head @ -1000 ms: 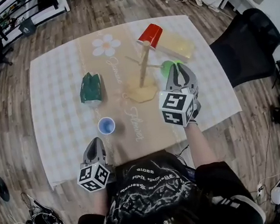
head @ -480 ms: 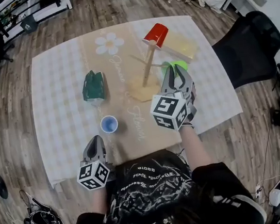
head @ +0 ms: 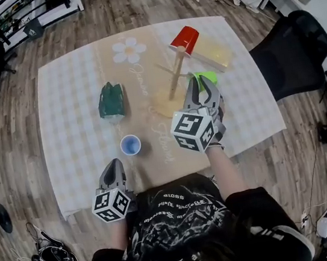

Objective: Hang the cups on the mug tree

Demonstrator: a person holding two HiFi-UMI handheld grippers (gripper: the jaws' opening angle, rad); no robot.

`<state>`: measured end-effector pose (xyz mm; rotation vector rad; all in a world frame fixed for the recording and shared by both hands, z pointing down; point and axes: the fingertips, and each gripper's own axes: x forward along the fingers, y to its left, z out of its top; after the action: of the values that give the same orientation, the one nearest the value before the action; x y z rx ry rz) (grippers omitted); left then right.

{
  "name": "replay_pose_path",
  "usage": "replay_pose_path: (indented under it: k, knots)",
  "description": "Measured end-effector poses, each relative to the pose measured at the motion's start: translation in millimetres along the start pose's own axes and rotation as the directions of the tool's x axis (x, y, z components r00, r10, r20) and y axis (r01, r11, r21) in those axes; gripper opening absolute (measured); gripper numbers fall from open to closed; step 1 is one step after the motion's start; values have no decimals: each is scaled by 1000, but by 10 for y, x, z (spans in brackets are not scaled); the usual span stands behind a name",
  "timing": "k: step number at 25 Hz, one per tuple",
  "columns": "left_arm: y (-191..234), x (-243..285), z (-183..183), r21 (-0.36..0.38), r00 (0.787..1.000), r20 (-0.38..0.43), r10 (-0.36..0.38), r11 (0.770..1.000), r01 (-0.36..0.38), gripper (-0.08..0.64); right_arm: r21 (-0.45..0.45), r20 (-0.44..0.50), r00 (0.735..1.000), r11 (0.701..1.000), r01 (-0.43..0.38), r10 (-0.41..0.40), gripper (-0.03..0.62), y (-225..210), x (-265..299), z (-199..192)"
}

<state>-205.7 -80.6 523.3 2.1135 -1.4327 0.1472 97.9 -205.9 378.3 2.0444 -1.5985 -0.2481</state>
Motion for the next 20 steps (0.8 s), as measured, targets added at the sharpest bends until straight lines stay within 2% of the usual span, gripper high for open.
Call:
replay_pose_path:
  k: [10, 20]
  knots:
    - [6, 93, -3, 9, 1000, -23, -4, 1000, 4, 20, -46, 23, 999, 999, -26, 28, 67, 262, 65, 94]
    - [7, 166, -21, 5, 999, -32, 6, 1000, -6, 20, -7, 40, 999, 999, -33, 34, 75, 365, 109, 93]
